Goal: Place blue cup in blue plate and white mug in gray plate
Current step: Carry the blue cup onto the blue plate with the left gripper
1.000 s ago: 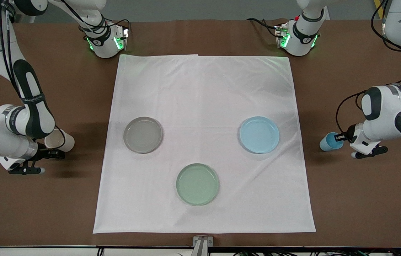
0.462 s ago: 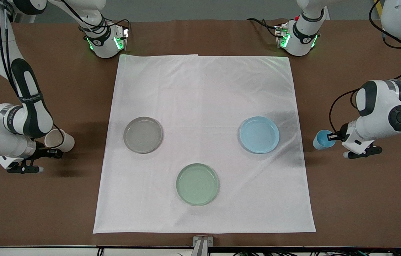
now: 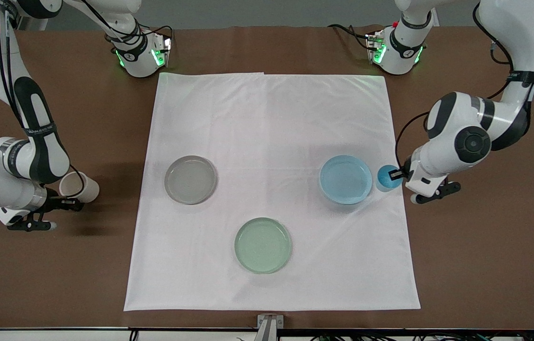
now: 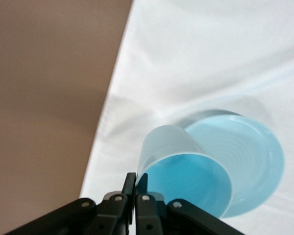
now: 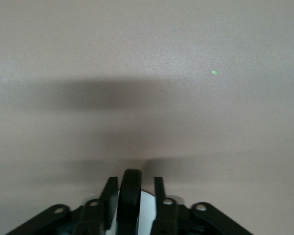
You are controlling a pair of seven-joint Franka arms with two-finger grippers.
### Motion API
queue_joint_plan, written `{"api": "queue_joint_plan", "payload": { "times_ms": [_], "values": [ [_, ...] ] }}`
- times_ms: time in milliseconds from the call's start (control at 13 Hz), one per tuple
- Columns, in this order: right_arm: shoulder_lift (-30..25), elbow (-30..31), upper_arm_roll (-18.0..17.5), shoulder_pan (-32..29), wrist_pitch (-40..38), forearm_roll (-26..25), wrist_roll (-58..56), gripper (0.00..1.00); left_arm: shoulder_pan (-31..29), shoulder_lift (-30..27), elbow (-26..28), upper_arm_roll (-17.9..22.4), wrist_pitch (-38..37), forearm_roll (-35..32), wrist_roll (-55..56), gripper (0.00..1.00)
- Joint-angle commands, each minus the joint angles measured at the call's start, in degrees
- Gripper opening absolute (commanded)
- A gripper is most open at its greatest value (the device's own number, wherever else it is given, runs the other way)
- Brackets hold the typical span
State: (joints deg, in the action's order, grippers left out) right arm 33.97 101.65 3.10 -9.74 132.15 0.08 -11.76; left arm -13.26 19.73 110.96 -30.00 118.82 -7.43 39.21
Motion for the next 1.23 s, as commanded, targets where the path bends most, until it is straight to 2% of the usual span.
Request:
{"api": "queue_joint_plan", "payload": {
  "times_ms": [0, 231, 538, 692, 769, 846, 923, 1077, 1154],
  "values": [
    [-1.80, 1.71, -0.64, -0.80, -0.14, -0.35, -0.55, 0.28, 3.13, 5.04, -3.46, -0.58, 0.97, -0.48, 7.43, 0.00],
    [-1.89, 1.62, -0.64, -0.80, -0.14, -0.35, -0.55, 0.18, 6.57, 9.08, -5.92, -0.58, 1.33, -0.48, 13.51, 0.00],
    [-3.99, 1.36, -0.73, -0.45, -1.27, -0.35, -0.46, 0.09, 8.78, 11.73, -6.98, -0.58, 2.12, -0.39, 15.11, 0.03],
    [-6.36, -1.43, -0.90, 1.21, -9.40, -0.26, 0.24, 0.08, 8.95, 12.87, -7.85, -0.58, 2.64, 0.56, 15.29, 0.04],
    [-7.42, -3.45, -0.90, 2.87, -14.58, -0.17, 0.85, 0.07, 9.30, 13.31, -8.04, -0.58, 2.73, 0.83, 15.29, 0.08],
    [-8.64, -4.69, -0.90, 5.24, -18.38, -0.17, 4.86, 0.06, 9.65, 13.49, -8.12, -0.58, 2.74, 0.84, 15.29, 0.18],
    [-9.61, -4.70, -0.90, 8.57, -19.90, -0.17, 10.29, 0.06, 9.66, 13.49, -8.13, -0.58, 2.74, 0.84, 15.29, 0.34],
    [-10.24, -4.35, -0.90, 15.86, -20.79, -0.17, 21.11, 0.06, 9.48, 13.41, -8.04, -0.49, 2.74, 0.92, 15.55, 0.89],
    [-9.98, -4.35, -0.90, 19.46, -20.44, -0.17, 25.68, 0.07, 9.40, 12.97, -8.12, -0.49, 2.65, 0.84, 15.81, 1.00]
  ]
}}
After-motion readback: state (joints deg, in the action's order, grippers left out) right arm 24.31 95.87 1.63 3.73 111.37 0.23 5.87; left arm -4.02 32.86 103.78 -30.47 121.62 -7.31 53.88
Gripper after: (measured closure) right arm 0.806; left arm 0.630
